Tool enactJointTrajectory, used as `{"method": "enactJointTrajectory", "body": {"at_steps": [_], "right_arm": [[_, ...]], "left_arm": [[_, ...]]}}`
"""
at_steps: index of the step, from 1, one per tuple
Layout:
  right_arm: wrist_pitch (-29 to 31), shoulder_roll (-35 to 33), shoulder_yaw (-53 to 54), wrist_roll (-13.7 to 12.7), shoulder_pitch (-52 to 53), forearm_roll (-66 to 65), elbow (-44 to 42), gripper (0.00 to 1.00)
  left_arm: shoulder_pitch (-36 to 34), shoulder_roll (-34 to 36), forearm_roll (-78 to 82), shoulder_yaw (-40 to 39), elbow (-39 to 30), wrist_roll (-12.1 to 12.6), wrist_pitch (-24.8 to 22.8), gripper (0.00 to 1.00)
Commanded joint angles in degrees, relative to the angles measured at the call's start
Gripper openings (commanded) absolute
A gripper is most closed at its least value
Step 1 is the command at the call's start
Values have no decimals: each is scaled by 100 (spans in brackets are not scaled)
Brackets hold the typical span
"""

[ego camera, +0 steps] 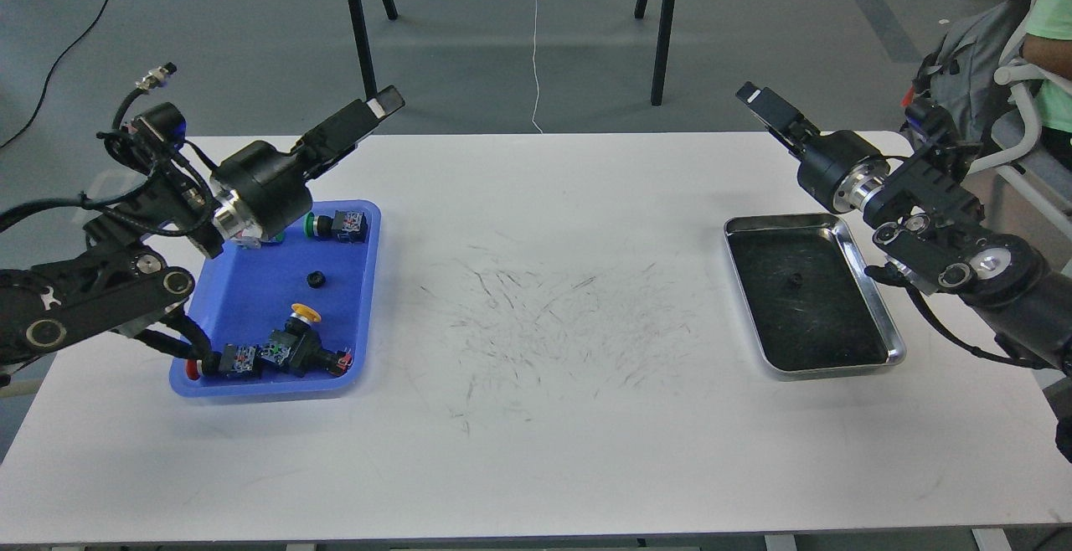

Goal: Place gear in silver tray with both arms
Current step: 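Lower the left gripper into the blue tray onto a black gear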

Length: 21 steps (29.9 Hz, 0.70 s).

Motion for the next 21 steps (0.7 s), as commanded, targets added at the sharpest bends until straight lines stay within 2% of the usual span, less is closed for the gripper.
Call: {"method": "enactJointTrajectory", "body": {"at_steps": [1,9,12,16,21], "right_arm": [[71,-7,228,0,9,346,15,93],[159,-33,465,0,18,1594,16,95],[281,-60,615,0,-9,2157,15,95],[326,-77,676,0,-61,2895,7,95],[291,-60,685,0,-88,3011,15,95]], "left_arm": [[-149,210,598,624,-15,0,-108,100],[-176,184,1541,1021,292,0,-152,100],[-211,35,1742,1267,740,0,-161,100],[-220,-115,2006,1346,916,0,-196,100],[-158,-124,2322,1355,1504,0,-327,100]]}}
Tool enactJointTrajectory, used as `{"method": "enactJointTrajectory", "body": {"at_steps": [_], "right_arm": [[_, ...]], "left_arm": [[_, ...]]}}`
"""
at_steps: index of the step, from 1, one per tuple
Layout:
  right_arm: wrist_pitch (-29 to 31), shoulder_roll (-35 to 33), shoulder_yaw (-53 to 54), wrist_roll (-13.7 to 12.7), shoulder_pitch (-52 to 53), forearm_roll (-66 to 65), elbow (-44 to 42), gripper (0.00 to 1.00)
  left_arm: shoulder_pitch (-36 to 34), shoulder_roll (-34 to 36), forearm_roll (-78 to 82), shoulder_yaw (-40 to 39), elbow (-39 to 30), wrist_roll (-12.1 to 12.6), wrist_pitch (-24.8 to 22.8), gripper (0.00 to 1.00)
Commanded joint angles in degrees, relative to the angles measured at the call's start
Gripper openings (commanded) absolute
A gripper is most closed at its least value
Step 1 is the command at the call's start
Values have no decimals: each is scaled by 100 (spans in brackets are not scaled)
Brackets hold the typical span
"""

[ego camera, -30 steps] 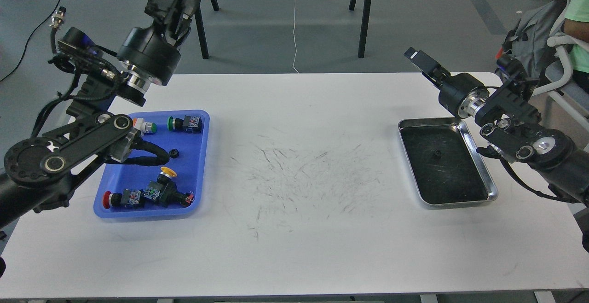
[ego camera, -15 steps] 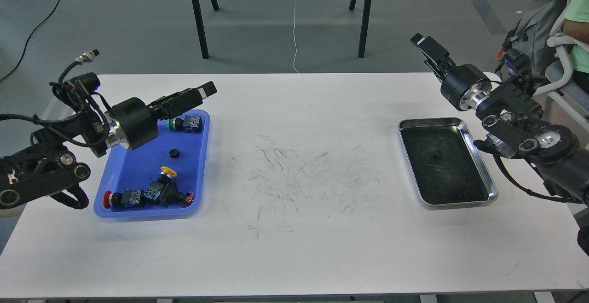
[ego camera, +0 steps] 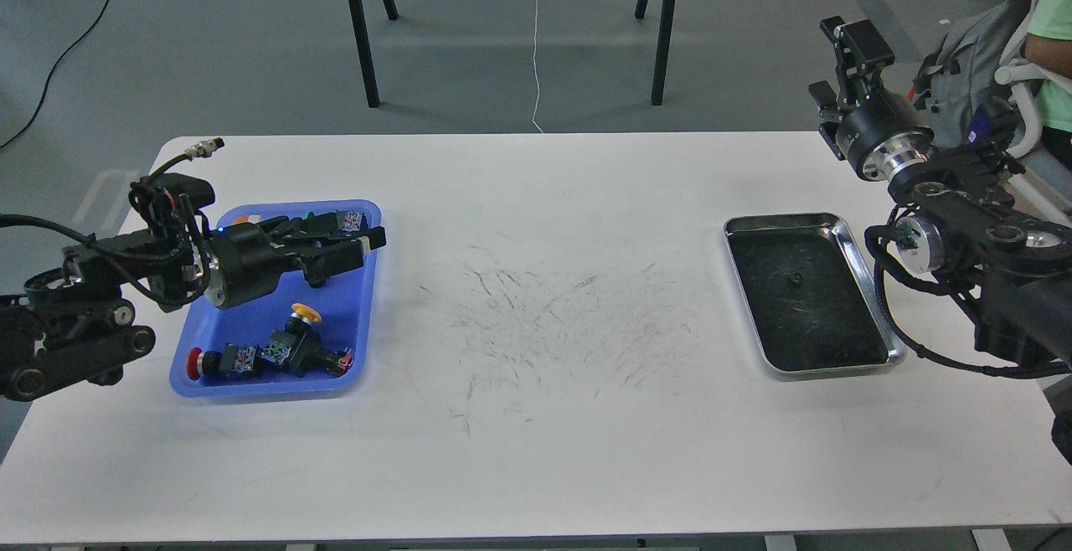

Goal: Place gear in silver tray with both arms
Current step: 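Lower the left gripper into the blue tray onto a black gear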

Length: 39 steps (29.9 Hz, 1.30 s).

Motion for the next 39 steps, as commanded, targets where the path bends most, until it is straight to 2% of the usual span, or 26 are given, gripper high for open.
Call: {"method": "enactJointTrajectory", "body": {"at_steps": [1,6,11,21,29,35,39], "right_arm": [[-33,27,13,0,-6,57,2,95],[-51,27,30,0,-14,57,2,95],[-51,18,21,0,-14,57,-7,95],[-60,44,-31,0,-14,48,2,95],[-60,71,-58,0,-14,31,-24,95],[-60,71,-75,0,-32,22,-33,95],[-60,71,-75,0,-41,22,-33,95]], "left_arm": [[51,-17,351,24,509,1,-52,100],[16,-8,799,68,800,1,-52,100],[42,-368,1011,77,1547,1,-114,100],[42,-571,923,103,1653,1,-606,100],[156,-588,1108,261,1715,1,-509,98],[139,-588,1266,349,1943,1,-193,97],[122,-649,1310,367,2022,1,-158,97]]}}
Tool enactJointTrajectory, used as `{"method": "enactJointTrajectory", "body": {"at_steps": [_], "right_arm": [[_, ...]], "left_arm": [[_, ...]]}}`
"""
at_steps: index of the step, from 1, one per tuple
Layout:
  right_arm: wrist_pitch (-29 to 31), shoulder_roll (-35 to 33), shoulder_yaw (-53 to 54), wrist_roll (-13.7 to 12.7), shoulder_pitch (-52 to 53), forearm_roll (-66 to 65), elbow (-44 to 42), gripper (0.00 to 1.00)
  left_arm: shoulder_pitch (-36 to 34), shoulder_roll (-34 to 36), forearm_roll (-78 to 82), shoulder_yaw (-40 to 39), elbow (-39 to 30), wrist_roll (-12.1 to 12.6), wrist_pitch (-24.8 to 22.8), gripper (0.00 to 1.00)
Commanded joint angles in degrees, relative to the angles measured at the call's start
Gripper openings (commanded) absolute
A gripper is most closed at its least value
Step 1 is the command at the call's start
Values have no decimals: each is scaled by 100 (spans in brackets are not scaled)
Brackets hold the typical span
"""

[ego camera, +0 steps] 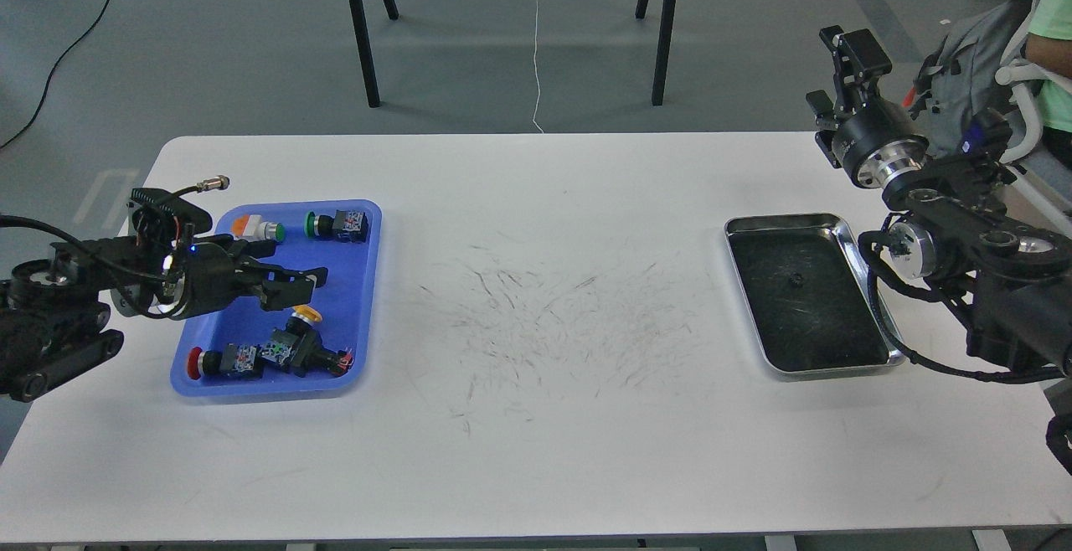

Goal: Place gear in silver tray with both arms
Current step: 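Lower the left gripper into the blue tray onto a black gear, then close the left gripper on the black gear and lift it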

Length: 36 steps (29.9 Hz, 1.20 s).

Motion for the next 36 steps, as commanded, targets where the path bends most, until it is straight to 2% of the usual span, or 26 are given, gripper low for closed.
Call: {"method": "enactJointTrajectory", "body": {"at_steps": [1,12,25,36], "right_arm": [[0,-1,0,0,-3,0,0,95],[0,-1,-26,0,-29,-9,-27,95],[-9,43,88,0,-12,17,-9,95],[-88,105,194,0,-100,52,-9,95]], "left_arm": [[-31,-129,20,15,140,0,34,97],[-84,-331,-278,-143,62,0,-283,100],[21,-331,-191,6,123,0,7,98],[83,-612,-94,410,554,0,139,93]]}}
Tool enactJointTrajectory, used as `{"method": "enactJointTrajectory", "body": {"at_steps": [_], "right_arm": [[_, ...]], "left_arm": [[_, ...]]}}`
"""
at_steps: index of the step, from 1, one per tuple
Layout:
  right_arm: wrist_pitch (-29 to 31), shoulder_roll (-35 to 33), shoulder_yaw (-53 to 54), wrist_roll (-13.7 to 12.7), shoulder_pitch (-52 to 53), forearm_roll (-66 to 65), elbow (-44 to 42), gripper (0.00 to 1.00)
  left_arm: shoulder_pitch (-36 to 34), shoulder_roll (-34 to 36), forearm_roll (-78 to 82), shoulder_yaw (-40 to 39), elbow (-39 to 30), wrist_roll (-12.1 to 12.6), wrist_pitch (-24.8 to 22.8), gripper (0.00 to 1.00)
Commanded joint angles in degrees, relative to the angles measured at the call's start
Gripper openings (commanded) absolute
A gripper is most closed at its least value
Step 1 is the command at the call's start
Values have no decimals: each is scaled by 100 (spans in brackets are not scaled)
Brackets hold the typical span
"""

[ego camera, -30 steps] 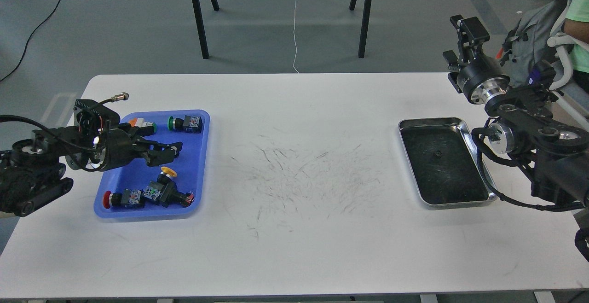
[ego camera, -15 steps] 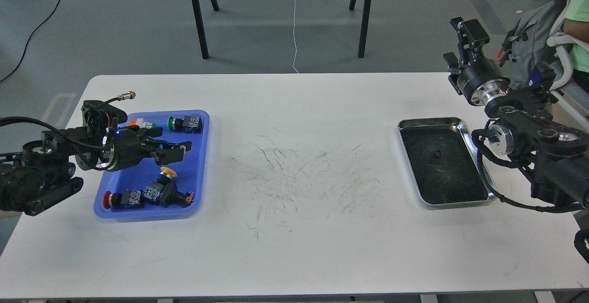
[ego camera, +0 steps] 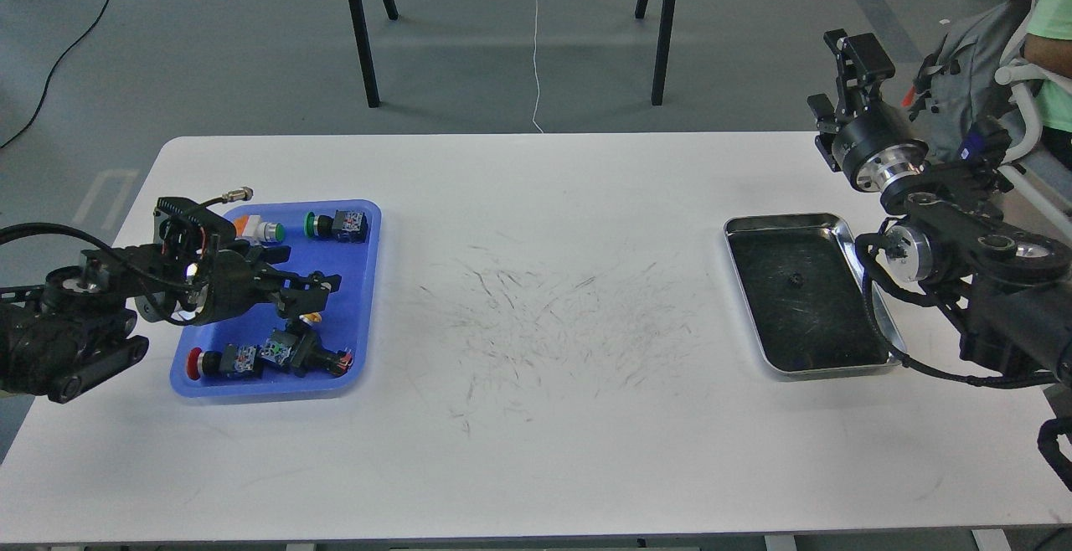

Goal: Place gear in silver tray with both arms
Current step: 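Close the left gripper on the black gear and lift it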

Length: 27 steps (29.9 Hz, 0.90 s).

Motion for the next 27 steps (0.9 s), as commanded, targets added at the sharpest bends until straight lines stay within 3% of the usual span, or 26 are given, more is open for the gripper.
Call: {"method": "enactJointTrajectory", "body": {"at_steps": [1,7,27], "right_arm": [[-42,34,-10,0,-12,-9,3,95],[-42,34,-54,0,-21,-9,-6,95],[-50,34,-107,0,-29,-17,3,95]], "left_arm": [[33,-129,43,99,100,0,134,91],[51,-156,44,135,179,0,205,87],[104,-297,52,311,425,0,205,55]]}}
